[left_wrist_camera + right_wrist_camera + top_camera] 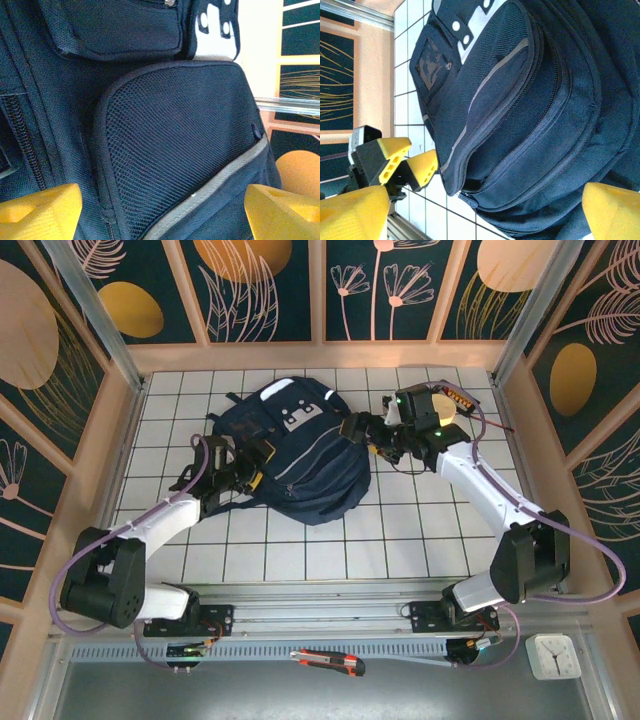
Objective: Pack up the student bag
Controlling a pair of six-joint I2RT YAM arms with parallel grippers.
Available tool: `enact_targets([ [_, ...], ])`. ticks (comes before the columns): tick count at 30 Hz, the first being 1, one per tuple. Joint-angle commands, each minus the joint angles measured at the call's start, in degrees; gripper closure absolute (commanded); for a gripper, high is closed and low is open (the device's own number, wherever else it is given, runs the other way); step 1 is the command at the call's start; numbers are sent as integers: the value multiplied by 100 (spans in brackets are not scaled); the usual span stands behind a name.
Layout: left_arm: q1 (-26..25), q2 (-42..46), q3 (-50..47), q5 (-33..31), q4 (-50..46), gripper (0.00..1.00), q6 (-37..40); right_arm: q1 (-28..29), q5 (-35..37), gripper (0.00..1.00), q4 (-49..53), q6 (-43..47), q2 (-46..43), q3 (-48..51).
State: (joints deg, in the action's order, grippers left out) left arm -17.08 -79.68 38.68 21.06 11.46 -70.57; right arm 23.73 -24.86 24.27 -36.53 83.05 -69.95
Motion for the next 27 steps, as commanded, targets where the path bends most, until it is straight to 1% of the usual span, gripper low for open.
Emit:
enact_targets([
  [1, 45, -195, 139, 188, 207, 16, 56, 51, 122, 1, 59, -54, -148, 45],
  [17, 39, -831, 673, 155, 17, 16, 368, 72, 161, 1, 69, -93, -133, 44],
  [27, 38, -1233, 1018, 162, -224, 19, 592, 72, 287, 1, 112, -95, -88, -98],
])
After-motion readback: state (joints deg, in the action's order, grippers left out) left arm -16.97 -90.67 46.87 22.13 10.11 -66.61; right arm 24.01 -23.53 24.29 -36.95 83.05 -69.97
